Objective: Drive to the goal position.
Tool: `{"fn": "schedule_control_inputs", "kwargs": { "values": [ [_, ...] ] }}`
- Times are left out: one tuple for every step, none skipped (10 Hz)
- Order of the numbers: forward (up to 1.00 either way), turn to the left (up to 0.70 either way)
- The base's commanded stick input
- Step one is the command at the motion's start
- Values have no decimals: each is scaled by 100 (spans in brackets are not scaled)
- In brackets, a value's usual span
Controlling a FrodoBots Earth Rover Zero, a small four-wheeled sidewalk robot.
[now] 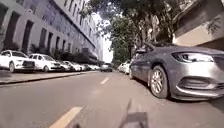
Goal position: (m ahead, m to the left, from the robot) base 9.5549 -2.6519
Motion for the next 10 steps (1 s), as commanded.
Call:
{"fn": "schedule_control_inputs", "kwargs": {
  "values": [
    [70, 0],
    [70, 0],
    [70, 0],
    [70, 0],
    [70, 0],
    [70, 0],
    [70, 0],
    [70, 0],
    [70, 0],
    [70, 0]
  ]
}}
